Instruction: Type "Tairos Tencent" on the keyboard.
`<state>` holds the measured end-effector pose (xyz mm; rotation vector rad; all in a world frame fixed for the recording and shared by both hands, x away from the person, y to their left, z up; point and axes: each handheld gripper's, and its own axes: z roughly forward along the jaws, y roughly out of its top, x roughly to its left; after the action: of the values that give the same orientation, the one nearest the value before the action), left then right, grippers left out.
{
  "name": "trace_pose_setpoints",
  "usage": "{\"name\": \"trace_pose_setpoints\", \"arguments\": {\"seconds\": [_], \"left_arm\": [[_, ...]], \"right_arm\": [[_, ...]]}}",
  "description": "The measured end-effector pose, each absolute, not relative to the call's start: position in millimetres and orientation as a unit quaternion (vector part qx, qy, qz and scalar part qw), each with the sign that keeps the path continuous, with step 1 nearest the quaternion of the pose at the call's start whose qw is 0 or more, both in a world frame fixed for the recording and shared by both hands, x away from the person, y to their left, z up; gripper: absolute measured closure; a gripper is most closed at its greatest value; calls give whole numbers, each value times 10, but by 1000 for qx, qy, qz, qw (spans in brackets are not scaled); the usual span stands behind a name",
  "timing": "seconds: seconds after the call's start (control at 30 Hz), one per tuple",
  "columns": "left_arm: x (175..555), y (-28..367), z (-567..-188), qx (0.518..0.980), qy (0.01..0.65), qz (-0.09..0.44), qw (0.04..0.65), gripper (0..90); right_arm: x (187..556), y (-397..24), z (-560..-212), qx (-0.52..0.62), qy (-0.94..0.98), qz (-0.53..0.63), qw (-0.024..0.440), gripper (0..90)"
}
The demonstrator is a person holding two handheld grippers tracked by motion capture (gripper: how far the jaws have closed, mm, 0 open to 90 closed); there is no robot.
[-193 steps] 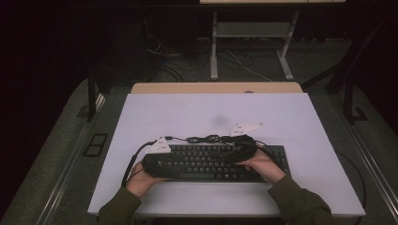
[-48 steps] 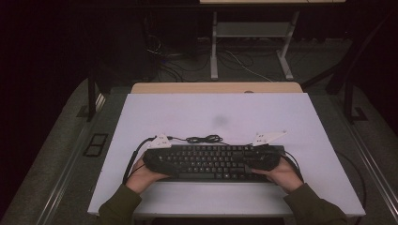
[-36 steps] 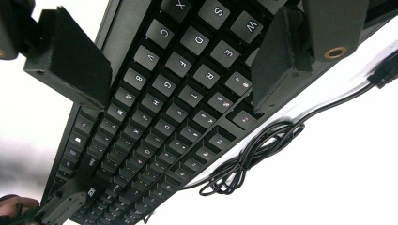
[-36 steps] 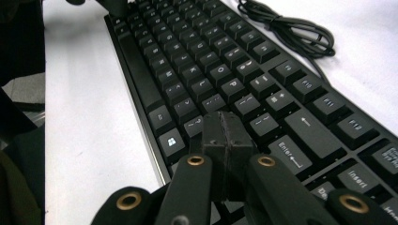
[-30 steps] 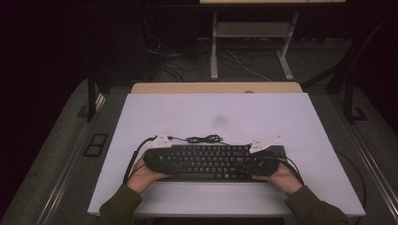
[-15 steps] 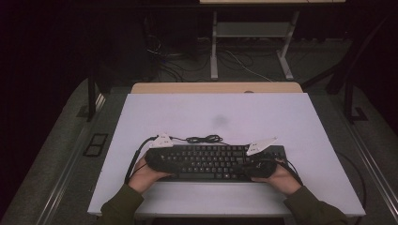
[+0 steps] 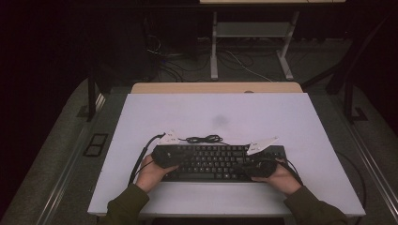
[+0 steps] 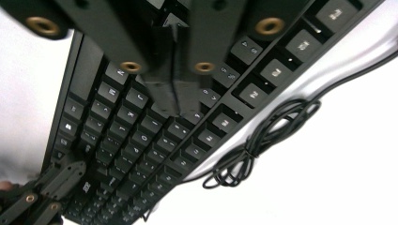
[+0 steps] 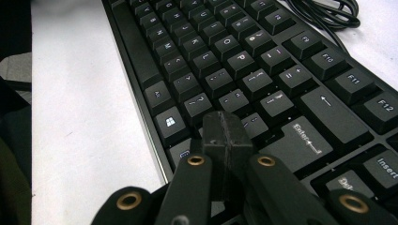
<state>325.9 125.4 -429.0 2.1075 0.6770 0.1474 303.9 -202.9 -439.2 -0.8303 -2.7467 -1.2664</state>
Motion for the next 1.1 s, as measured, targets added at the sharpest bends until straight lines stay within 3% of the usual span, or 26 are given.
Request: {"name": "trace_pose_setpoints", "arguments": {"seconds": [0.43,0.77,0.97,1.1], "left_arm": [[3303,1203,-4380,866,273,58,416,891],[3272,1254,-4270,851,279,57,442,888],[3265,1253,-4271,850,282,55,441,775],[3254,1268,-4258,850,281,53,442,606]], "right_arm": [[3038,-2030,-4393,-264,-876,-404,2,892],[3042,-2030,-4395,-264,-875,-405,3,892],[3041,-2030,-4396,-263,-875,-405,3,891],[3041,-2031,-4395,-263,-875,-405,2,891]]}}
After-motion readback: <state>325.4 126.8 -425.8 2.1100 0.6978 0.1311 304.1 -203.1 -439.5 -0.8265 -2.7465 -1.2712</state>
